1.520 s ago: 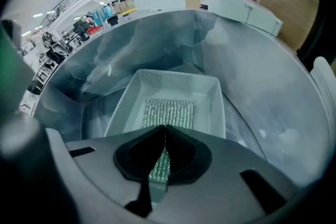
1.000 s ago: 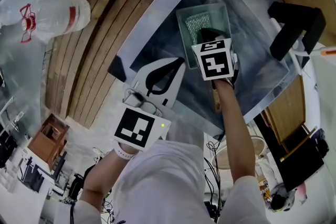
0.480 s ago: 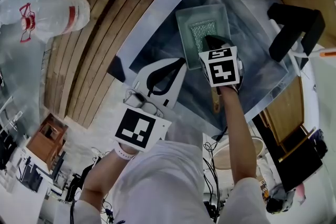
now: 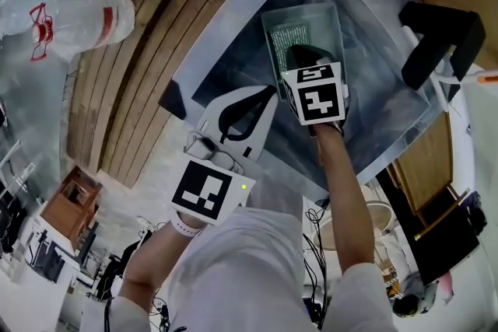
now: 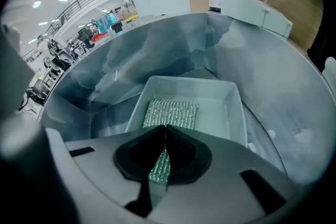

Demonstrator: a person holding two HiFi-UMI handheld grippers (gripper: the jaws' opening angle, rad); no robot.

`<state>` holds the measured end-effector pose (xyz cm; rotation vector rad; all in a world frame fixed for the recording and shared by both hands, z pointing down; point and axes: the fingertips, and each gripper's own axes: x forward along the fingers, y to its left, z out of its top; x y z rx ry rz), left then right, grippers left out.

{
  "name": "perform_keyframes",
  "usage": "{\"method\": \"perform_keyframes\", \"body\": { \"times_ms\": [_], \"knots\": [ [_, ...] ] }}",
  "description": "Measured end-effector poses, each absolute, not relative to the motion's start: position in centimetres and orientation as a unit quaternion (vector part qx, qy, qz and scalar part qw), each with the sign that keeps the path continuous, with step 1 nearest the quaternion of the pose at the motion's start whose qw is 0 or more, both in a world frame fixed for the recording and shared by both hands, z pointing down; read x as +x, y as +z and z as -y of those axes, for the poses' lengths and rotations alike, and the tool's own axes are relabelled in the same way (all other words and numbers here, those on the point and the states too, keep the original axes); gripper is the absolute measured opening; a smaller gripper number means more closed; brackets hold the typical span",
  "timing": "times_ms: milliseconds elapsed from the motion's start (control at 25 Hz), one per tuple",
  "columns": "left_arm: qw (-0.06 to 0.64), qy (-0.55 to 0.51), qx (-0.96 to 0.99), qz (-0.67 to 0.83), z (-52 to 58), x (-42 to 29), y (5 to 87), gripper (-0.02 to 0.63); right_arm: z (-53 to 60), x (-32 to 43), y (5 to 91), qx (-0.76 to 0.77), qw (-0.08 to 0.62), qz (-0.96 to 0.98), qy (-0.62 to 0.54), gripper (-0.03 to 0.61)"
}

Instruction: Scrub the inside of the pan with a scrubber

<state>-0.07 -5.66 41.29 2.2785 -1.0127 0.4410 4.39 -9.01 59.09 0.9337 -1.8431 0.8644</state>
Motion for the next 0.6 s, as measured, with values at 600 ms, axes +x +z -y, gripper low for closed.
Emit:
{"method": "perform_keyframes", "body": {
  "times_ms": [600],
  "knots": [
    [0.302, 0.165, 0.857, 0.385, 5.8, -0.2, 41.2, 0.000, 11.0, 3.9, 59.1, 0.393, 0.406, 0.748, 0.349, 0.011]
  ]
}}
